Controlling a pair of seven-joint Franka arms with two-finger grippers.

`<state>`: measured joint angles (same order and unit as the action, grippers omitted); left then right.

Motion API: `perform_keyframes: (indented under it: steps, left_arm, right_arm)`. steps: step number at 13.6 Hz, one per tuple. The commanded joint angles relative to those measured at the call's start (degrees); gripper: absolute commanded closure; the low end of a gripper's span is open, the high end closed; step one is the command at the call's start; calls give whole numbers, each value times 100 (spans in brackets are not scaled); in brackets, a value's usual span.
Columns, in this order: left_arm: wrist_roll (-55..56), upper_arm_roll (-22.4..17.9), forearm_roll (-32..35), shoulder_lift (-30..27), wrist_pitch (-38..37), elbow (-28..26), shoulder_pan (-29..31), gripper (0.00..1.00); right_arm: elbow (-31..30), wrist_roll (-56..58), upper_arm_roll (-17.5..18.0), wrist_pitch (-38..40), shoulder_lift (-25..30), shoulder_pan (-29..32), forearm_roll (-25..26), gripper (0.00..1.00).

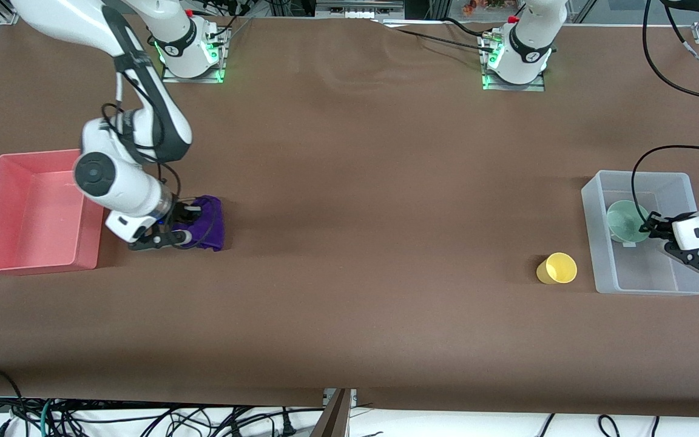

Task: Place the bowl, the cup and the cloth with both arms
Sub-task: 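Release the bowl in the clear bin while the right gripper carries the cloth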

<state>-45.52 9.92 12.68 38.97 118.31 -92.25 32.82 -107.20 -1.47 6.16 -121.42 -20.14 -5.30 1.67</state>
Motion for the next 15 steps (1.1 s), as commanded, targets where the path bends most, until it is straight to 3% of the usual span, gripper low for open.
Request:
perform_keyframes:
  steps: [1,5,8,10,12,13,15]
  left_arm:
    - [-62,89,-108,-432,-412,93,-83,0]
    - [183,677,-108,-803,-1326,619,-442,0]
    - [1069,705,-91,-759,-1478,726,-1127,0]
    - [1168,687,-47,-550,-1234,735,-1479,0]
    - [1169,687,-11,-330,-532,726,-1533,0]
    - [1169,704,-20,-198,-337,726,-1533,0]
    - [1169,687,-20,-30,41,717,-1533,0]
  right_arm:
    - [1057,260,-140,1405,80,73,61,100]
    - [2447,1567,-1008,3375,124,73,52,100]
    - [2976,2964,-1966,4413,203,73,44,100]
    - [3178,3912,-2643,4618,212,73,52,100]
    - [3215,4766,-3258,4583,203,82,131,100]
    - [3197,4927,-3479,4548,177,108,132,100]
    - [3145,4981,-3569,4338,142,196,158,100]
